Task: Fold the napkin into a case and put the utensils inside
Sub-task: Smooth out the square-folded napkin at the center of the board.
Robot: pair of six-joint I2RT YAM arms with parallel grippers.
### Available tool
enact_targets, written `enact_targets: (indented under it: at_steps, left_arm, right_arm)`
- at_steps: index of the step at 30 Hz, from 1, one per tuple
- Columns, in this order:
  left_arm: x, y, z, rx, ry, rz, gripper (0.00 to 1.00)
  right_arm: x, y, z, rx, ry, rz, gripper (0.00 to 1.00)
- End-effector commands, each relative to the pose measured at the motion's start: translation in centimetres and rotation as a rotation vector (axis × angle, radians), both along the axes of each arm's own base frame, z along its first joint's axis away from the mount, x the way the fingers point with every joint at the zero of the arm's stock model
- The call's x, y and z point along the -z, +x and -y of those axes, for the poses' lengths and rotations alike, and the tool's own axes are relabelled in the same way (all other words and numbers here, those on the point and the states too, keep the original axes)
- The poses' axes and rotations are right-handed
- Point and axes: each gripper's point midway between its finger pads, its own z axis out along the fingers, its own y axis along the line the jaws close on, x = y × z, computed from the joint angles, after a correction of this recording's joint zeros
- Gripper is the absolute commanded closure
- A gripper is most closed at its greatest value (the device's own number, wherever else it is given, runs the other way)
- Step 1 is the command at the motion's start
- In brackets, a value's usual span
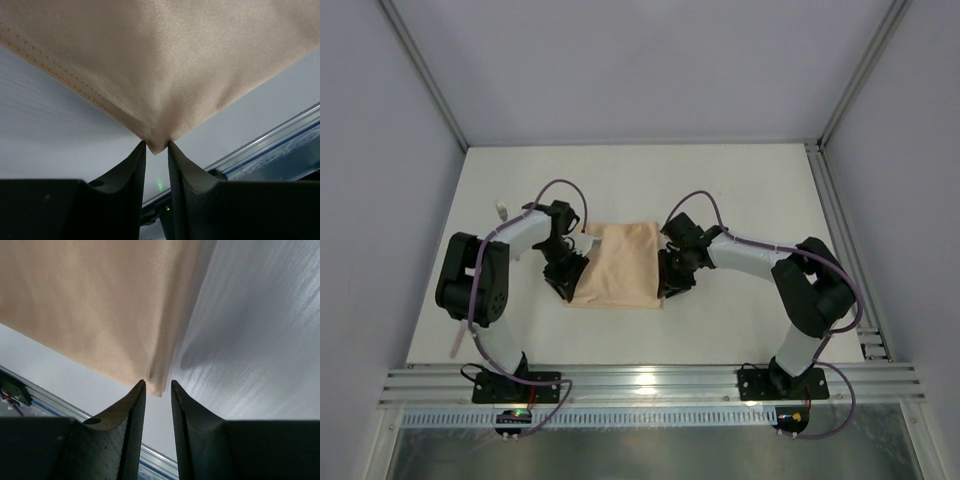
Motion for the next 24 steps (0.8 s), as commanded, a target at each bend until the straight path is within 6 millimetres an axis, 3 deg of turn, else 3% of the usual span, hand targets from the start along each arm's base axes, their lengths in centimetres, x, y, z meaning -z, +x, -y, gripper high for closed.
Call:
enact_targets:
  at_steps: [1,4,7,12,17,20,21,24]
  left_arm:
    - [1.1,0.6,-0.4,-0.014,0.045,0.03,0.74]
    - [1.4,0.4,-0.7,0.008,0.061,0.036,0.83]
    - [1.7,-0.1,-1.0,0.036,0.08,0.036,0.88]
    - [2.4,-1.3,-1.1,0.099,0.114,0.025,0.91]
    - [3.0,-2.2,-1.8,0.14,0.162,0.009,0.9]
    - [3.2,-2.3,-2.9,0.162,0.209,0.022,0.9]
    - [3.1,-2.2,-3.3,0.173,0.225,0.036,0.9]
    - [3.0,-2.2,-3.6,0.187,0.235,0.051,0.9]
  right_arm:
    - [0.6,0.9,-1.0,0.017,0.035,0.01,0.69]
    - [1.7,0.3,-0.8,0.017,0.028,-0.019,0.7]
    - [2.3,-0.2,-0.7,0.007,0.029,-0.034,0.8]
    - [2.9,-1.4,-0.4,0.006,0.039,-0.069,0.92]
    - [2.8,-2.6,-0.2,-0.003,0.051,-0.087,0.97]
    - [1.8,-3.2,-0.4,-0.022,0.078,-0.092,0.94]
    - [1.3,-3.2,-0.4,-0.029,0.082,-0.084,0.83]
    - [-0.5,-1.6,0.0,-0.043,0.077,-0.036,0.67]
